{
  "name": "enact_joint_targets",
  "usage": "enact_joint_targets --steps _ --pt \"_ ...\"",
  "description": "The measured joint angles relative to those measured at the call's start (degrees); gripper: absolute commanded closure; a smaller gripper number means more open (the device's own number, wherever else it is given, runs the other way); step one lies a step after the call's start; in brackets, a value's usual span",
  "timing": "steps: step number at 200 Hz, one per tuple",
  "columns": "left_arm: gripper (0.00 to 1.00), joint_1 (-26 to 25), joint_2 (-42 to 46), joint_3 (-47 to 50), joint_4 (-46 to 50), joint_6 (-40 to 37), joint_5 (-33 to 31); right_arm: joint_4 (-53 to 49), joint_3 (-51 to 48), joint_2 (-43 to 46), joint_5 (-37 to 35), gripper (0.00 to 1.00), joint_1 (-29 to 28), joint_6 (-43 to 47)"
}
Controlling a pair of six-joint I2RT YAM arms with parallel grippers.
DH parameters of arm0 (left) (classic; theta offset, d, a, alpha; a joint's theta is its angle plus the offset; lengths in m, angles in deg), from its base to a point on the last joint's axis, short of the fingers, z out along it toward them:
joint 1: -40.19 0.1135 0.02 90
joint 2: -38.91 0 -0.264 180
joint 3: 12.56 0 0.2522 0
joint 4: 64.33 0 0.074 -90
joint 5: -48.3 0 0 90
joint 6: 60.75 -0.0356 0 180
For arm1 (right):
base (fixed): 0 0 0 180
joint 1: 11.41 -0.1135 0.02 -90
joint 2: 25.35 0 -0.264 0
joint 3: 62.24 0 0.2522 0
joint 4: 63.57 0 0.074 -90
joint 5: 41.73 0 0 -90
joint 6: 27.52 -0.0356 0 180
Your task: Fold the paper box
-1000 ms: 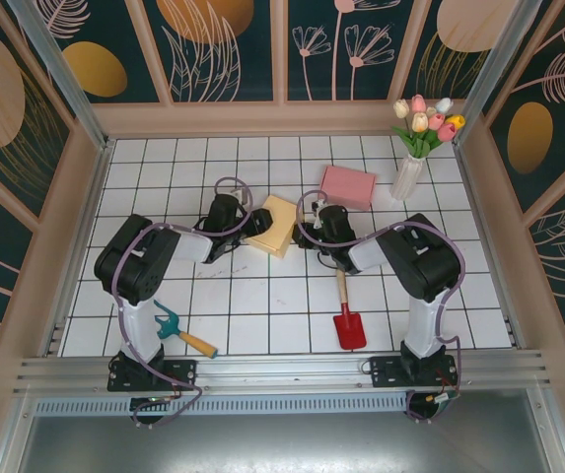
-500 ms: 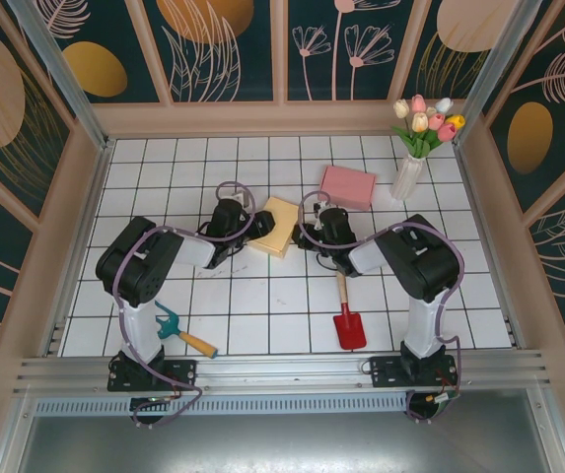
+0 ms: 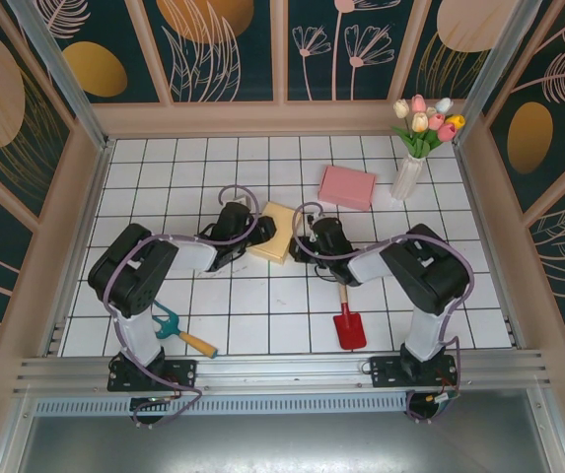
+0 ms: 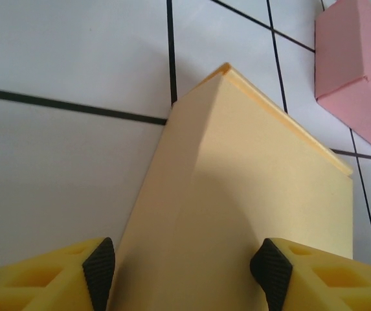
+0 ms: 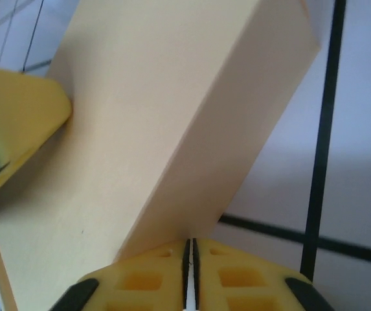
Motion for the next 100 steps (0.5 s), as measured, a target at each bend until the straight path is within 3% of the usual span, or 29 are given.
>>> enact_joint_targets --steps 27,100 --pt "0.33 -0.5 1.3 0.0 3.0 -0.1 -1.0 -4.7 -0.9 3.2 0.5 1.00 0.8 2.5" --pt "0.29 0.0 2.3 -5.6 12.7 -4.4 -1.4 -13.5 1.5 7.5 5.0 1.00 10.5 5.7"
